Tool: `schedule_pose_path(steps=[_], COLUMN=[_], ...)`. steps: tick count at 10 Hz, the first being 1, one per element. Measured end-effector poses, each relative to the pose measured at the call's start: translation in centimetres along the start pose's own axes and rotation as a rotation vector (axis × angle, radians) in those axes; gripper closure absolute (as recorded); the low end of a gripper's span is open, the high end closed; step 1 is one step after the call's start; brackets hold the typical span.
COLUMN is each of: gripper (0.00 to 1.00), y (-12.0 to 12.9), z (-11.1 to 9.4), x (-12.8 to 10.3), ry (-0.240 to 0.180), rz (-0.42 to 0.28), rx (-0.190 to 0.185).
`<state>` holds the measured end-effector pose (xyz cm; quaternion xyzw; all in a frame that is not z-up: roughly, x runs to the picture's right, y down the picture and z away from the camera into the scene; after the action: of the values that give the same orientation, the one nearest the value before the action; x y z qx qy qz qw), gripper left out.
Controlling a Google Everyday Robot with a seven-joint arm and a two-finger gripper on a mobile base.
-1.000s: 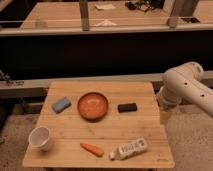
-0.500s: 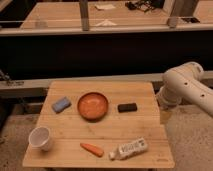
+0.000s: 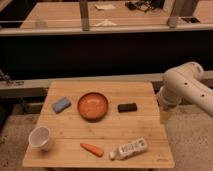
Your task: Drag the pepper across the table
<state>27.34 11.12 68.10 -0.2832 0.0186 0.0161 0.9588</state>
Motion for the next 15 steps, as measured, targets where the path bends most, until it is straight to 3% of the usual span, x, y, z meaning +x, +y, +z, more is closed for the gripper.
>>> schedule_pose_path(steps=[3,6,10,13,15], gripper=[0.20,0.20,0.20,0.20,0.20], y=[0.8,1.5,3.3,4.7,5.3], z=[0.0,0.0,0.4,0.8,0.8], x=[-3.5,-3.9,-8.5,-9.2,-11.2], ry=[-0.009,-0.007,-0.024,-0.027,-0.035], rz=[-0.022,-0.037,-0.072,-0.089,-0.100], rx=[-0.009,-0.015,-0.031,-0.032,-0.034])
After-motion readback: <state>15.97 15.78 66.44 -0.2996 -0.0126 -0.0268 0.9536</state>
